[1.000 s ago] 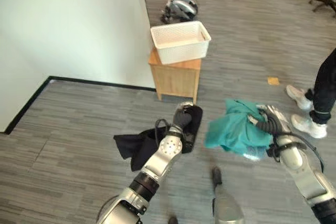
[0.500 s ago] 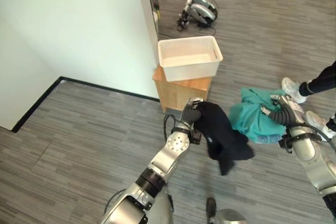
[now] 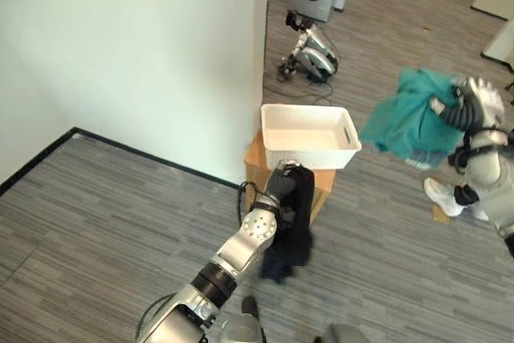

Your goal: Pick up bed clothes into laundry basket.

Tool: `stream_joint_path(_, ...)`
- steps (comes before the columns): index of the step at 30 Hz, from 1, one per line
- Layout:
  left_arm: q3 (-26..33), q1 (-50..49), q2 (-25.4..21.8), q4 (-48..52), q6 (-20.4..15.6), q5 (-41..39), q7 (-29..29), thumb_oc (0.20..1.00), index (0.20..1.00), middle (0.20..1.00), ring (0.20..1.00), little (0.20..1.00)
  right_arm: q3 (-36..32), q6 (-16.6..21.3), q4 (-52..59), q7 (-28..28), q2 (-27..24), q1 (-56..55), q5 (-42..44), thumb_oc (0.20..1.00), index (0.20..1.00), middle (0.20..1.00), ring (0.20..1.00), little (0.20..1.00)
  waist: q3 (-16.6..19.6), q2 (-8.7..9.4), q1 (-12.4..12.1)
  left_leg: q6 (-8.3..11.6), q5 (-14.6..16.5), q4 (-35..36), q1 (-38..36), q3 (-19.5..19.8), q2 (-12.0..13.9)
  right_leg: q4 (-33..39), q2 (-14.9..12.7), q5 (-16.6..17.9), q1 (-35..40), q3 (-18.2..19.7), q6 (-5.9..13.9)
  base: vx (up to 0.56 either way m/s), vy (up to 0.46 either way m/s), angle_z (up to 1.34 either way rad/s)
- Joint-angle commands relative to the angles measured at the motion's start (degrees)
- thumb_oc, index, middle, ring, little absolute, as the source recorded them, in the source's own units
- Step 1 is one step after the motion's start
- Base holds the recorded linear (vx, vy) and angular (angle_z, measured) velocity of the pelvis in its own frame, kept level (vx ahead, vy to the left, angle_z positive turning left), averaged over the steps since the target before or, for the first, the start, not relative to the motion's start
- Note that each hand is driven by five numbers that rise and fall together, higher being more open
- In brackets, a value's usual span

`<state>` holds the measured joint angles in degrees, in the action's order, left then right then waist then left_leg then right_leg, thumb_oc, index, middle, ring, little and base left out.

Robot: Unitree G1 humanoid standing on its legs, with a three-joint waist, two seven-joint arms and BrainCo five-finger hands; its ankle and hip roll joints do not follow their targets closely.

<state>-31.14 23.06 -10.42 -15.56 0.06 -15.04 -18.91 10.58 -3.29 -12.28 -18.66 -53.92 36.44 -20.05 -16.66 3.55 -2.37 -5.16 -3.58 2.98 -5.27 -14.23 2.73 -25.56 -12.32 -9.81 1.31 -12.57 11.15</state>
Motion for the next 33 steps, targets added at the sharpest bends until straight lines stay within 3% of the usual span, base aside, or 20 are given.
stream_joint_path(1, -2.4, 3.67, 4.34, 0.2, -5.56, 1.09, 0.78, 0.2, 0.2, 0.2, 0.2, 0.2, 3.52, -0.98, -7.98, -4.8, -10.06, 13.18, 0.57, 0.2, 0.2, 0.2, 0.2, 0.2, 4.55, 0.17, -0.08, 8.02, 5.64, 2.02, 0.06, 0.18, 3.45, 11.96, 1.18, 6.77, 0.09, 4.27, -0.8, 0.28, -0.159, 1.07)
stream_joint_path(4, -3.57, 1.1, 4.77, -0.57, -5.93, 1.09, 1.82, 0.2, 0.2, 0.2, 0.2, 0.2, 6.62, -1.8, -11.87, -4.19, -17.03, 17.31, 2.95, 0.2, 0.2, 0.2, 0.2, 0.2, 5.48, 1.74, 1.9, 8.87, 7.92, 2.02, -1.54, 3.75, 2.41, 23.89, 0.68, 10.3, -1.98, 12.71, 0.4, 0.28, -0.171, 1.03)
stream_joint_path(5, -4.09, 0.17, 4.68, -0.9, -6.06, 0.88, 2.1, 0.2, 0.2, 0.2, 0.2, 0.2, 7.67, -2.0, -13.61, -3.76, -18.9, 18.23, 3.91, 0.2, 0.2, 0.2, 0.2, 0.2, 5.66, 2.22, 2.38, 9.29, 9.4, 2.02, -2.84, 4.68, 2.28, 25.5, 0.4, 11.3, -3.03, 13.55, 1.12, 0.34, -0.173, 0.77)
stream_joint_path(6, -4.62, -0.4, 4.65, -1.26, -6.15, 0.97, 2.41, 0.2, 0.2, 0.2, 0.2, 0.2, 10.77, -1.97, -16.51, -2.81, -20.38, 21.0, 5.06, 0.2, 0.2, 0.2, 0.2, 0.2, 5.85, 2.43, 2.52, 9.57, 9.89, 2.02, -3.44, 5.18, 2.32, 27.55, -0.1, 12.65, -2.86, 12.55, 1.81, 0.28, -0.157, 0.73)
stream_joint_path(8, -5.84, -1.62, 4.21, -1.78, -6.51, -0.11, 3.5, 0.2, 0.2, 0.2, 0.2, 0.2, 16.53, -2.19, -21.44, 0.19, -21.66, 25.89, 5.2, 0.2, 0.2, 0.2, 0.2, 0.2, 6.67, 4.61, 1.46, 9.99, 9.31, 2.02, -3.88, 5.36, 1.84, 29.74, -1.45, 14.66, -0.53, 8.98, 2.2, 0.17, -0.186, 0.99)
stream_joint_path(10, -6.38, -2.33, 3.81, -1.57, -7.17, -0.52, 4.14, 0.2, 0.2, 0.2, 0.2, 0.2, 28.84, -1.38, -29.94, 2.84, -21.01, 37.68, 5.74, 0.2, 0.2, 0.2, 0.2, 0.2, 7.2, 4.68, 0.68, 10.8, 9.68, 2.02, -4.54, 4.82, 2.5, 30.56, -0.87, 14.52, 1.16, 7.53, 2.9, 0.15, -0.122, 0.56)
stream_joint_path(11, -6.14, -2.29, 4.05, -1.57, -7.17, -0.51, 4.15, 0.2, 0.2, 0.2, 0.2, 0.2, 29.93, -1.33, -30.24, 2.85, -20.88, 38.77, 5.85, 0.2, 0.2, 0.2, 0.2, 0.2, 7.12, 4.37, 0.85, 10.81, 9.75, 2.02, -4.63, 4.82, 2.54, 30.56, -0.83, 14.48, 1.26, 7.52, 2.9, 0.1, -0.121, -0.06)
stream_joint_path(12, -6.56, -2.32, 3.37, -0.97, -7.55, -0.87, 4.97, 0.2, 0.2, 0.2, 0.2, 0.2, 39.08, -0.32, -38.22, 4.96, -18.89, 47.44, 5.31, 0.2, 0.2, 0.2, 0.2, 0.2, 7.47, 4.29, -0.29, 11.59, 9.04, 2.02, -3.93, 5.07, 3.19, 30.56, 0.09, 14.21, 1.75, 5.96, 2.65, 0.09, -0.121, -0.07)
stream_joint_path(15, -7.93, -1.9, 3.34, -1.38, -7.67, -0.93, 6.11, 0.2, 0.2, 0.2, 0.2, 0.2, 46.94, -0.16, -47.08, 6.49, -15.5, 56.36, 4.59, 0.2, 0.2, 0.2, 0.2, 0.2, 7.43, 3.51, -1.21, 12.89, 8.33, 2.02, -2.46, 6.24, 4.74, 30.56, 1.2, 13.08, 1.86, 4.04, 2.1, 0.1, -0.142, 0.05)
stream_joint_path(21, -8.11, -3.59, 2.03, -0.07, -7.34, -2.94, 8.36, 0.2, 0.2, 0.2, 0.2, 0.2, 47.63, -0.45, -48.9, 6.15, -12.34, 60.05, 4.64, 0.2, 0.2, 0.2, 0.2, 0.2, 6.15, 2.73, -2.19, 13.68, 8.18, 1.36, -2.24, 7.57, 7.47, 30.56, 3.03, 10.94, 2.57, 2.29, 0.25, 0.07, -0.132, 0.19)
stream_joint_path(22, -8.74, -3.17, 1.6, 0.12, -6.66, -2.96, 8.67, 0.2, 0.2, 0.2, 0.2, 0.2, 46.93, -0.83, -47.48, 4.08, -12.19, 61.92, 5.43, 0.2, 0.2, 0.2, 0.2, 0.2, 3.13, 2.47, -2.9, 14.12, 9.79, -7.38, 2.34, 8.54, 9.1, 30.56, 3.41, 9.77, 3.03, 1.44, -1.37, -0.13, -0.198, 0.27)
stream_joint_path(24, -9.28, -2.63, 1.44, 1.41, -6.57, -3.57, 9.17, 0.2, 0.2, 0.2, 0.2, 0.2, 46.92, -1.03, -45.42, 2.97, -14.17, 63.58, 6.93, 0.2, 0.2, 0.2, 0.2, 0.2, -1.24, 2.34, -3.54, 15.04, 9.23, -17.39, 9.73, 8.6, 9.54, 30.56, 3.06, 9.12, 3.78, -0.13, -2.55, -0.19, -0.215, 0.59)
stream_joint_path(25, -9.49, -2.46, 1.34, 1.86, -6.5, -3.49, 9.22, 0.2, 0.2, 0.2, 0.2, 0.2, 47.01, -1.2, -44.71, 2.42, -14.89, 63.93, 7.14, 0.2, 0.2, 0.2, 0.2, 0.2, -2.99, 2.46, -3.63, 14.98, 8.08, -19.3, 12.31, 6.73, 10.42, 30.56, 2.96, 8.83, 4.09, -0.97, -2.93, -0.14, -0.15, 0.81)
stream_joint_path(27, -9.06, -2.06, 1.24, 1.98, -6.41, -2.97, 9.3, 0.2, 0.2, 0.2, 0.2, 0.2, 45.55, -0.92, -42.23, 1.72, -16.35, 62.66, 8.11, 0.2, 0.2, 0.2, 0.2, 0.2, -5.19, 1.89, -3.85, 14.6, 5.16, -16.02, 16.53, 3.89, 11.39, 30.56, 3.72, 8.2, 3.96, -2.01, -3.02, -0.05, -0.077, 0.92)
stream_joint_path(28, -8.62, -1.97, 1.42, 1.63, -6.06, -2.69, 9.85, 0.2, 0.2, 0.2, 0.2, 0.2, 44.45, -1.16, -39.72, 0.62, -17.75, 60.87, 7.9, 0.2, 0.2, 0.2, 0.2, 0.2, -5.68, 0.86, -3.33, 14.46, 2.11, -10.67, 16.24, 1.55, 12.14, 30.56, 4.3, 8.08, 3.33, -2.52, -2.8, 0.07, -0.001, 0.86)
stream_joint_path(29, -7.94, -3.39, 0.96, 1.58, -5.7, -2.0, 10.25, 0.2, 0.2, 0.2, 0.2, 0.2, 44.97, -1.41, -36.85, 1.71, -18.26, 58.9, 4.87, 0.2, 0.2, 0.2, 0.2, 0.2, -5.03, 0.14, -2.81, 14.03, 2.18, -6.22, 13.66, 0.63, 12.1, 30.56, 4.76, 7.58, 3.09, -2.47, -2.36, -0.08, -0.014, 0.59)
stream_joint_path(30, -9.04, -3.21, 0.68, 1.1, -6.17, -2.74, 9.82, 0.2, 0.2, 0.2, 0.2, 0.2, 41.36, -1.95, -34.29, 1.24, -18.17, 56.84, 4.21, 0.2, 0.2, 0.2, 0.2, 0.2, -8.25, -0.52, -2.42, 14.54, -0.41, -5.28, 15.67, 1.11, 12.14, 30.55, 4.54, 8.04, 1.63, -3.1, -2.31, -0.09, -0.019, 0.39)
stream_joint_path(33, -9.43, -0.18, 0.87, -0.54, -6.74, -2.37, 9.03, 0.2, 0.2, 0.2, 0.2, 0.2, 39.79, -1.81, -35.06, 0.0, -17.59, 57.15, 5.53, 0.2, 0.2, 0.2, 0.2, 0.2, -10.37, 0.12, -1.79, 15.36, -0.95, -6.98, 19.93, 1.48, 11.62, 30.27, 3.69, 8.96, -2.36, -3.52, -2.81, -0.23, -0.007, 0.26)
